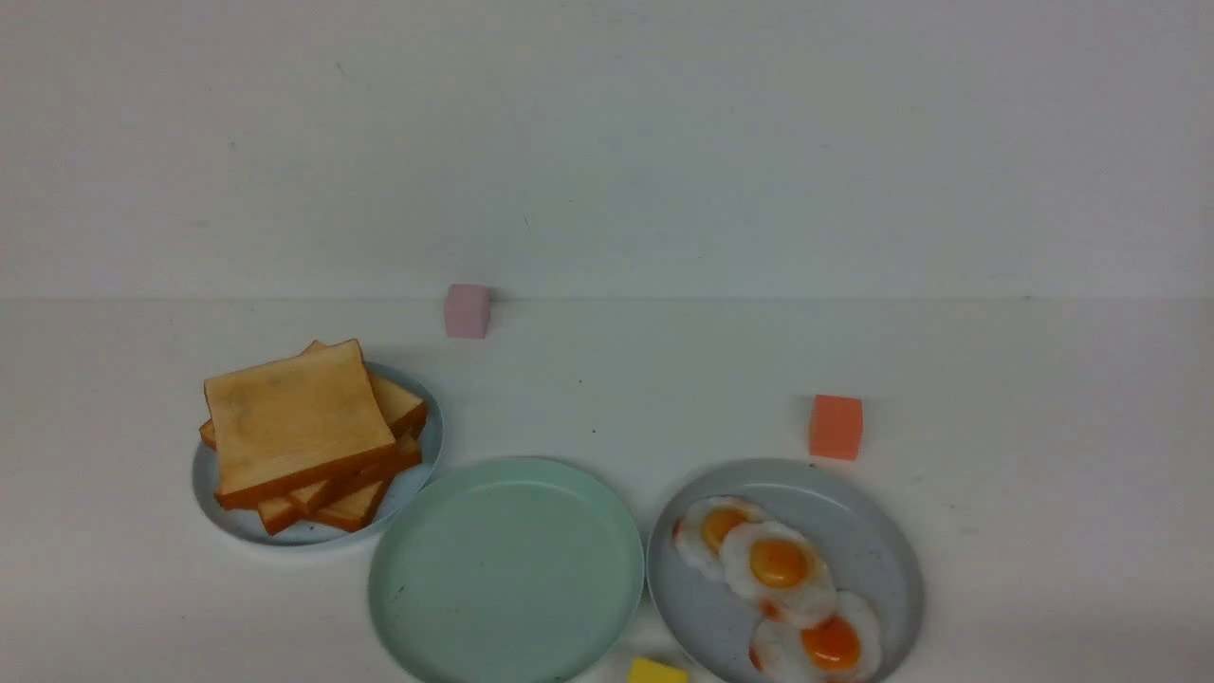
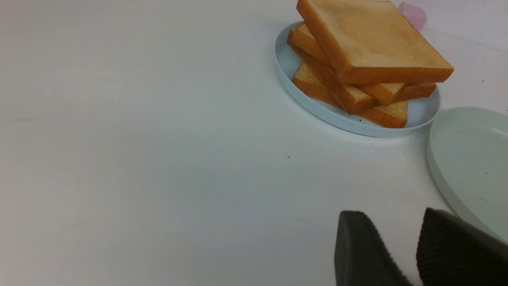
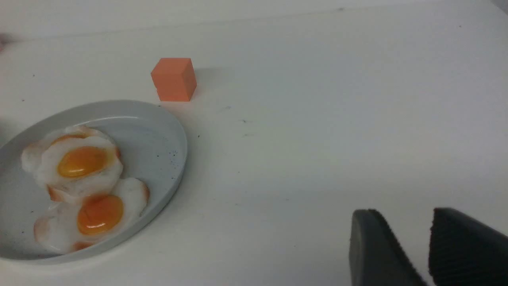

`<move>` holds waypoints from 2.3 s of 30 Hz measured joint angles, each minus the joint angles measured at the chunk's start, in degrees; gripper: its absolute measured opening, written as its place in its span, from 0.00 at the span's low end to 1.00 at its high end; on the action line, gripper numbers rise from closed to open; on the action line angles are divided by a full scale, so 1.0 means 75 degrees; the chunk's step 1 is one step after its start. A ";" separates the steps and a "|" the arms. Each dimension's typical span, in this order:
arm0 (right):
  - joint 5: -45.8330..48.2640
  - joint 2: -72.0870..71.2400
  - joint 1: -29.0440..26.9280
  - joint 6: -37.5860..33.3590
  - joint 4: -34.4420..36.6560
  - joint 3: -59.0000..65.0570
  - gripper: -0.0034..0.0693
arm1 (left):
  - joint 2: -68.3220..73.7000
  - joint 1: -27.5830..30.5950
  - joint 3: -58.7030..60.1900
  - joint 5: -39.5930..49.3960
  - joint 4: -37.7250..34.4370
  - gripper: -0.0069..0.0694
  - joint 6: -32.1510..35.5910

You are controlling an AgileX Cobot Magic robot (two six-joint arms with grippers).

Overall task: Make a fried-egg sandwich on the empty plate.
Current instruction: Use the left arm to grab a slice of bread

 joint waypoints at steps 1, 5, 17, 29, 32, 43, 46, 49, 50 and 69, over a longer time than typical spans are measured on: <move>0.0000 0.0000 0.0000 0.0000 0.0000 0.0000 0.38 | 0.0000 0.0000 0.0000 0.0000 0.0000 0.40 0.0000; 0.0000 0.0000 0.0000 0.0000 0.0000 0.0000 0.38 | 0.0000 0.0000 0.0000 0.0000 0.0000 0.40 0.0000; 0.0000 0.0000 0.0000 0.0000 0.0000 0.0000 0.38 | 0.0000 0.0000 0.0000 0.0000 0.0000 0.40 0.0000; 0.0000 0.0000 0.0000 0.0000 0.0000 0.0000 0.38 | 0.0000 0.0000 0.0000 0.0000 0.0000 0.40 0.0000; 0.0000 0.0000 0.0000 0.0000 0.0000 0.0000 0.38 | 0.0000 0.0000 0.0000 0.0000 0.0000 0.40 0.0000; -0.0426 0.0000 0.0000 0.0000 -0.0113 0.0052 0.38 | 0.0000 0.0000 0.0000 -0.0040 0.0000 0.40 0.0000; -0.1089 0.0000 0.0000 0.0000 -0.0113 0.0061 0.38 | 0.0000 0.0000 0.0000 -0.0415 -0.0007 0.40 0.0000; -0.1572 0.0000 0.0000 0.0000 -0.0113 0.0061 0.38 | 0.0000 0.0000 0.0007 -0.1153 -0.0007 0.40 0.0000; -0.1683 0.0000 0.0000 0.0000 -0.0113 0.0061 0.38 | 0.0000 0.0000 0.0014 -0.1438 -0.0007 0.40 0.0000; -0.4520 0.0000 0.0000 0.0371 0.0539 -0.0007 0.38 | 0.0000 0.0000 0.0021 -0.4077 -0.0332 0.40 -0.0198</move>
